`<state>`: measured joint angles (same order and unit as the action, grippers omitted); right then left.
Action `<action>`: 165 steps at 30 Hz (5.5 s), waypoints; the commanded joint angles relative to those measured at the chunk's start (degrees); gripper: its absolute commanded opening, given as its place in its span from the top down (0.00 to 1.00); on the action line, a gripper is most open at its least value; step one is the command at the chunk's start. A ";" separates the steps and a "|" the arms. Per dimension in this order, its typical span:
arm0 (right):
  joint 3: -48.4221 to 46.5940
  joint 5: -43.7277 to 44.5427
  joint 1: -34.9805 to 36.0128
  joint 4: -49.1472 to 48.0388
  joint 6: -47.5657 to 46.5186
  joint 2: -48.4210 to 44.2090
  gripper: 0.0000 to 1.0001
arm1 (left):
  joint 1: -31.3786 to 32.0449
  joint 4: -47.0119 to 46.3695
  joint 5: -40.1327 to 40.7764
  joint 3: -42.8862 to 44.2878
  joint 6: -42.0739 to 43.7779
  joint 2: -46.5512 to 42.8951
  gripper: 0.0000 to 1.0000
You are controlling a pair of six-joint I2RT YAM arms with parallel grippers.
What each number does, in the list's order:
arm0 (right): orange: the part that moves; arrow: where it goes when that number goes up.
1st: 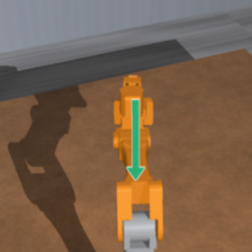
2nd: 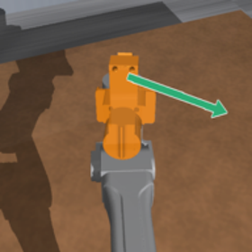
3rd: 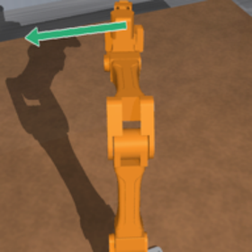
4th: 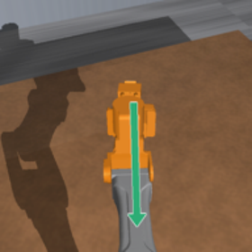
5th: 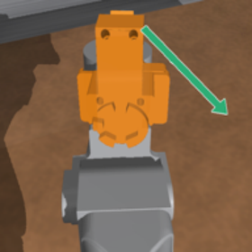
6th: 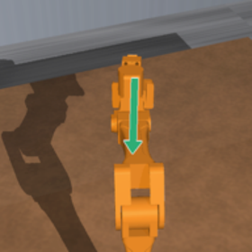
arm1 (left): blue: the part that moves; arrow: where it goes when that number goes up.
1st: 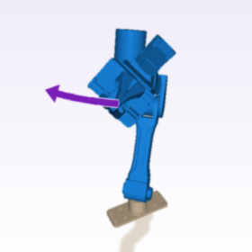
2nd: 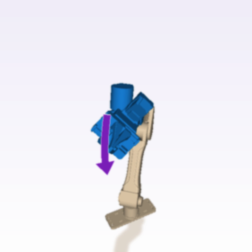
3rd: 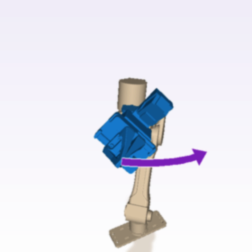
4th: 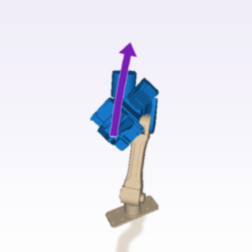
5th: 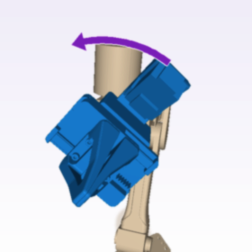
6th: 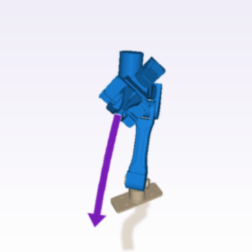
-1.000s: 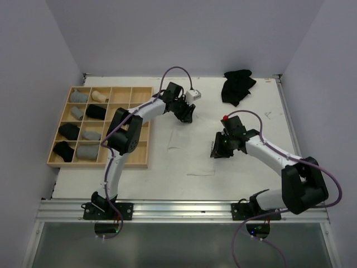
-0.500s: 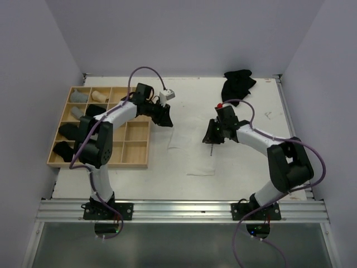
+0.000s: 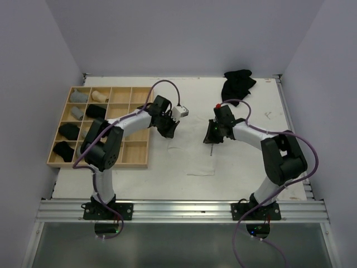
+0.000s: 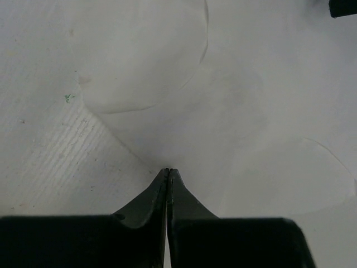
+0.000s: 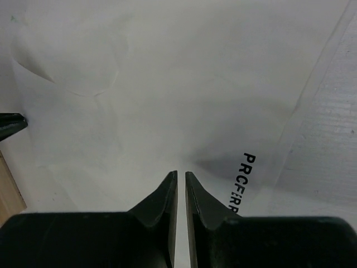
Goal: Roll the underwear
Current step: Flatten the underwear, then fold the underwear
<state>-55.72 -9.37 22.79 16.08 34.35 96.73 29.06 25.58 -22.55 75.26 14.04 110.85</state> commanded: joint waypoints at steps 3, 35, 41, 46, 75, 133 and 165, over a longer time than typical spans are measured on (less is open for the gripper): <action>-0.97 3.30 -0.28 2.12 -0.95 3.02 0.86 | -0.23 -1.50 7.16 -0.56 -2.26 3.58 0.98; -2.99 -1.18 -0.11 1.06 -3.06 3.90 0.91 | 2.23 -4.57 1.71 -1.25 -5.69 3.31 1.00; -1.23 -1.71 -0.11 0.54 -3.85 6.28 0.92 | 0.74 -4.58 2.25 -3.01 -5.70 5.79 1.00; -1.75 -2.32 -0.11 1.24 -4.38 2.95 0.92 | 1.09 -5.37 -1.26 -3.90 -3.94 0.78 0.98; -29.79 -2.67 -10.39 7.40 -24.14 19.20 0.58 | -2.60 -0.01 -3.91 24.95 1.42 15.28 0.56; -30.23 -5.05 -9.43 12.13 -32.41 12.96 1.00 | 0.12 -6.68 -4.87 19.75 1.43 13.00 1.00; -15.91 -7.77 -6.70 14.07 -28.72 -6.81 1.00 | 0.12 -8.98 -13.49 -2.14 5.12 -8.19 1.00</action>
<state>-73.01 -16.23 15.75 29.36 5.02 93.06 29.28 17.34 -34.17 74.41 17.69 106.56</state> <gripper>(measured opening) 0.009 0.005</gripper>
